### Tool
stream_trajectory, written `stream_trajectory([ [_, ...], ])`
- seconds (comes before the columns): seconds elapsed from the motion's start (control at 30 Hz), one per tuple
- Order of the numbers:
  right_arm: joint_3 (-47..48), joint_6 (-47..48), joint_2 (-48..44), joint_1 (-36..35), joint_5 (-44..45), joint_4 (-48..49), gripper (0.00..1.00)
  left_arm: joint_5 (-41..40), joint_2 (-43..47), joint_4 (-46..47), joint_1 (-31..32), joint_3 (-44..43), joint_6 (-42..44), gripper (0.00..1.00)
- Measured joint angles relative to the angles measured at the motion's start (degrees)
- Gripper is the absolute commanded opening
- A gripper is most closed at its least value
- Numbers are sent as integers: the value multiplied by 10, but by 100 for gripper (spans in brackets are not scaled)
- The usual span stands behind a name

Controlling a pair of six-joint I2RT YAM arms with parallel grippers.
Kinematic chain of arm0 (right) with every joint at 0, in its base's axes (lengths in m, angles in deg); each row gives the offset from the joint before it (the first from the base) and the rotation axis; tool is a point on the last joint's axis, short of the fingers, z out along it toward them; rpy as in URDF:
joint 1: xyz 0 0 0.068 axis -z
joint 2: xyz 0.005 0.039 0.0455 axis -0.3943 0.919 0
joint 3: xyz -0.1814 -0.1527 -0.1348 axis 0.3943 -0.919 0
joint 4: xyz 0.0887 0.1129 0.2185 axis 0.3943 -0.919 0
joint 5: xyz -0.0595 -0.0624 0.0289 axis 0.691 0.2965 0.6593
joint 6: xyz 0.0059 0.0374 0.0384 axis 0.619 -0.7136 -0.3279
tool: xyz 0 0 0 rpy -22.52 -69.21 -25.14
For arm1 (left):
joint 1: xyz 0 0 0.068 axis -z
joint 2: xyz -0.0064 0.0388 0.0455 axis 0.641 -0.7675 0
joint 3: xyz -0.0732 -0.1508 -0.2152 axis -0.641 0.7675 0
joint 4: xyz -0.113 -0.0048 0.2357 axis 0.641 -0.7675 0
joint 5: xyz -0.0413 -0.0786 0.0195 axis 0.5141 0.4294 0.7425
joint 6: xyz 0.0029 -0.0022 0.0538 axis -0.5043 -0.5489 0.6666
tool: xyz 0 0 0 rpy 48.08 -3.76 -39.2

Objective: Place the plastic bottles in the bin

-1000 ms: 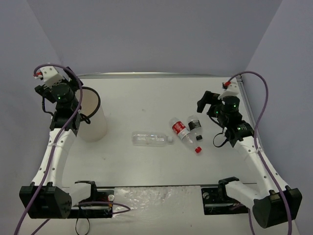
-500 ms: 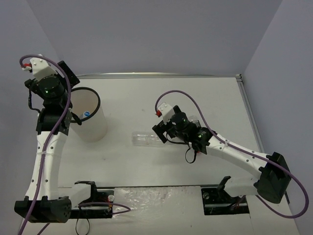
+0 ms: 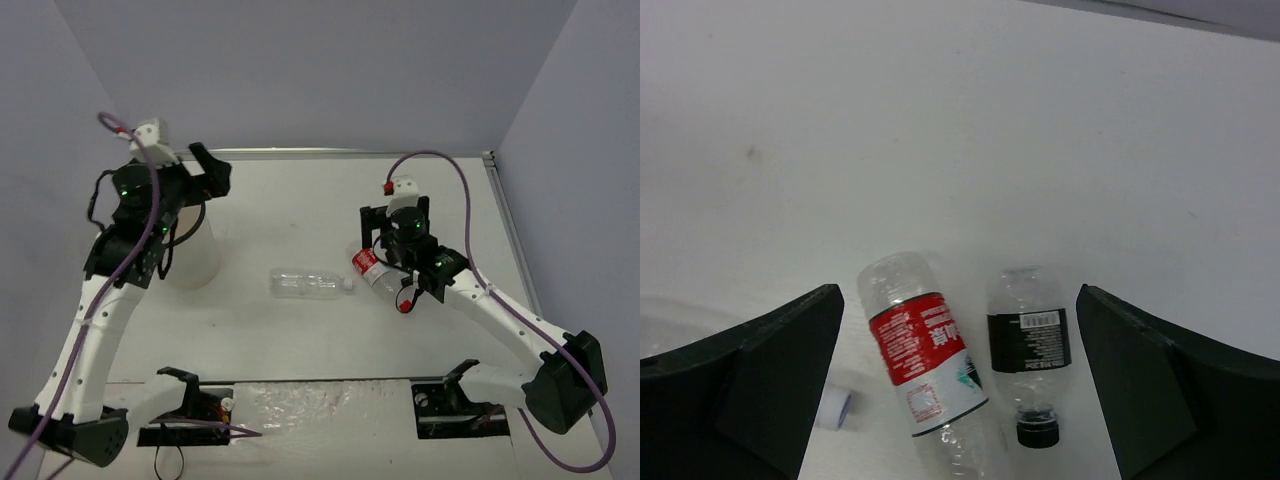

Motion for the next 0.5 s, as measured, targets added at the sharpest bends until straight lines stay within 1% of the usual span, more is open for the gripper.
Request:
stream_trajectory([
  [0.03, -3, -18, -6, 17, 10, 0, 100, -10, -13, -6, 40, -3, 1, 97],
  [0.13, -4, -64, -13, 40, 31, -15, 100, -33, -63, -26, 125, -5, 9, 97],
  [0.2, -3, -93, -13, 48, 43, -29, 100, -42, -94, -38, 162, -2, 9, 97],
  [0.27, -3, -123, -9, 60, 53, -43, 100, -56, -121, -49, 179, 4, -18, 97],
  [0.4, 6, -170, 16, 104, 70, -59, 100, -88, -162, -79, 183, 35, -115, 97],
  [0.5, 24, -188, 49, 135, 71, -67, 100, -123, -174, -109, 198, 66, -184, 97],
])
